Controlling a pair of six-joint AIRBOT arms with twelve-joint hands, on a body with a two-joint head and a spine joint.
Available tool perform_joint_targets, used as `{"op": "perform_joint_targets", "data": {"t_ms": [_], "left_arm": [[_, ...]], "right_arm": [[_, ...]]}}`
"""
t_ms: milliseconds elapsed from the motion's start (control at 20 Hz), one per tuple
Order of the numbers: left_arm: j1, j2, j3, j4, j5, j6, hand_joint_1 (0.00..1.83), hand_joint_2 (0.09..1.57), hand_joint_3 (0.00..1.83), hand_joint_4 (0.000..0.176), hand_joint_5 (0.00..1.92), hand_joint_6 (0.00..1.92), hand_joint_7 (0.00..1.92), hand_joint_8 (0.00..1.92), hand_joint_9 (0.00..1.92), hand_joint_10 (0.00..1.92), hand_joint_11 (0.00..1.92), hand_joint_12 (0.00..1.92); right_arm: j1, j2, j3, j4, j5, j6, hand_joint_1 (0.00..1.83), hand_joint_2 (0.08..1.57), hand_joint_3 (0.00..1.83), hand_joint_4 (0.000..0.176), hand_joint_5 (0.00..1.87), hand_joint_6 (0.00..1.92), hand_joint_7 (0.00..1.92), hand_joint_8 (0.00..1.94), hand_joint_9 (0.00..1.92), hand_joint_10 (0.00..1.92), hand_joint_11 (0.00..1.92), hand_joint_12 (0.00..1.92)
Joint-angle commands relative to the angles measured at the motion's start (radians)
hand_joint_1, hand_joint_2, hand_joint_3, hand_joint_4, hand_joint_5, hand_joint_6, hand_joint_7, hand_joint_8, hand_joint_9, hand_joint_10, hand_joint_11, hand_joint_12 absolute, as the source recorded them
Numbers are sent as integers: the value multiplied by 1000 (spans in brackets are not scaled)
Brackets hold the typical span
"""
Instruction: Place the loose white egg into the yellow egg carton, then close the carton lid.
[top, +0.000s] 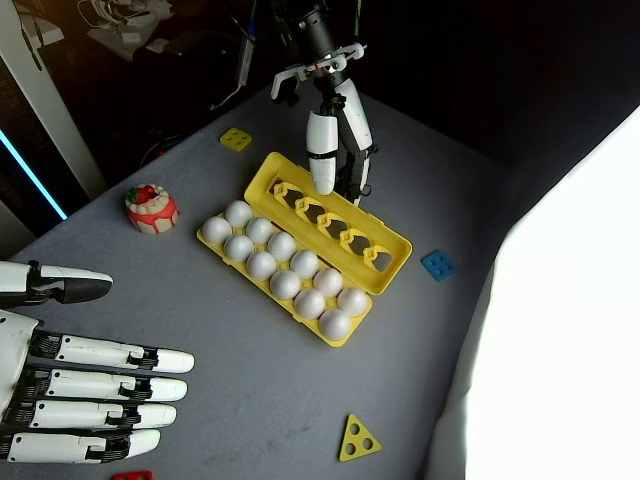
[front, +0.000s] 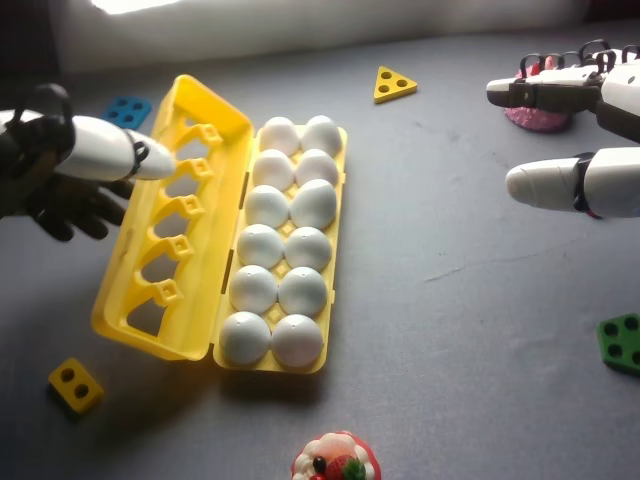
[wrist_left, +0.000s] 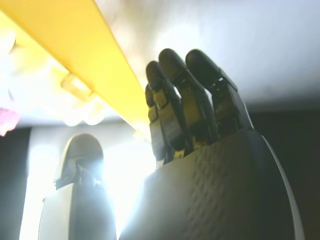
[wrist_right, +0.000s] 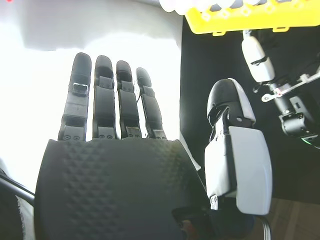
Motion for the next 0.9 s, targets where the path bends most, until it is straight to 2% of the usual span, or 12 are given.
{"op": "perform_joint_targets", "data": {"t_ms": [0, 100, 200, 400, 550, 650, 750, 850], "left_arm": [[-27, -7, -3, 24, -18, 11, 313, 1218, 0, 0, 524, 4, 683, 3, 417, 731, 60, 1591], [-66, -12, -10, 19, 1, 35, 321, 1217, 0, 0, 528, 4, 693, 6, 440, 731, 118, 1580], [-100, -13, -25, 19, 21, 54, 304, 1223, 2, 0, 520, 1, 667, 1, 425, 715, 88, 1563], [-158, -12, -57, 12, 57, 95, 354, 1211, 0, 0, 553, 14, 688, 10, 452, 714, 100, 1581], [-191, -11, -81, 8, 79, 118, 300, 1229, 4, 0, 524, 2, 657, 5, 426, 739, 97, 1600], [-203, -11, -101, 6, 87, 120, 332, 1223, 0, 0, 509, 1, 651, 2, 409, 739, 67, 1603], [-210, -11, -127, 5, 96, 120, 333, 1222, 0, 0, 521, 7, 657, 5, 414, 741, 77, 1604], [-210, -12, -152, 2, 100, 120, 315, 1224, 0, 0, 532, 10, 661, 6, 418, 751, 95, 1598]], "right_arm": [[15, 5, -3, -10, 119, 1, 266, 1204, 2, 0, 226, 1, 238, 3, 240, 6, 0, 666], [15, 4, -4, -11, 119, 1, 265, 1200, 0, 0, 224, 0, 246, 7, 236, 4, 0, 647], [14, 4, -4, -12, 119, 1, 280, 1202, 0, 0, 228, 1, 251, 4, 231, 1, 0, 592], [14, 4, -5, -17, 121, 0, 286, 1200, 0, 0, 237, 4, 261, 4, 240, 5, 0, 641], [13, 4, -5, -19, 123, 0, 307, 1195, 0, 0, 234, 7, 251, 5, 241, 10, 0, 665], [13, 4, -5, -20, 123, -1, 291, 1197, 0, 0, 230, 5, 248, 3, 244, 11, 0, 672], [12, 4, -6, -21, 123, -1, 299, 1194, 0, 0, 246, 9, 258, 3, 257, 14, 0, 767], [12, 3, -6, -22, 123, -2, 280, 1205, 2, 0, 205, 0, 223, 0, 225, 3, 0, 670]]}}
